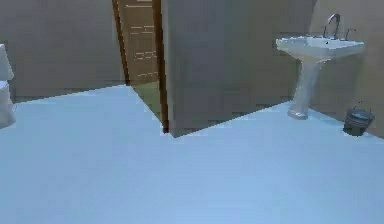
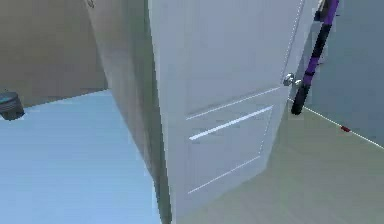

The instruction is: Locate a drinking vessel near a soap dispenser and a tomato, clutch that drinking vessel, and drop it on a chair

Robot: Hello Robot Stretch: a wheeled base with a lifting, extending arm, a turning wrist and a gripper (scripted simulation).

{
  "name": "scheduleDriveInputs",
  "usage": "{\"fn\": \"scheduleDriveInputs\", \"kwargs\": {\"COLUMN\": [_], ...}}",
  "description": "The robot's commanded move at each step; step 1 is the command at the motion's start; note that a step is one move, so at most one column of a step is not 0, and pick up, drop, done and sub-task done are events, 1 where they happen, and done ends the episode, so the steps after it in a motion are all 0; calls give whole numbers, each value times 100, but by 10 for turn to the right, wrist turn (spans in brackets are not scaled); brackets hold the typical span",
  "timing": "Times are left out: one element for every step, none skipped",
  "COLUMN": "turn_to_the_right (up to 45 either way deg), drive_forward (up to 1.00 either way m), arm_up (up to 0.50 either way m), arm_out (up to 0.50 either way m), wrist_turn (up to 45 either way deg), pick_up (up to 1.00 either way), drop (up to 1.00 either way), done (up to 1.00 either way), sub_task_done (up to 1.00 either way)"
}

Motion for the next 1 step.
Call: {"fn": "scheduleDriveInputs", "kwargs": {"turn_to_the_right": [330], "drive_forward": [0], "arm_up": [0], "arm_out": [0], "wrist_turn": [0], "pick_up": [0], "drop": [0], "done": [0], "sub_task_done": [0]}}
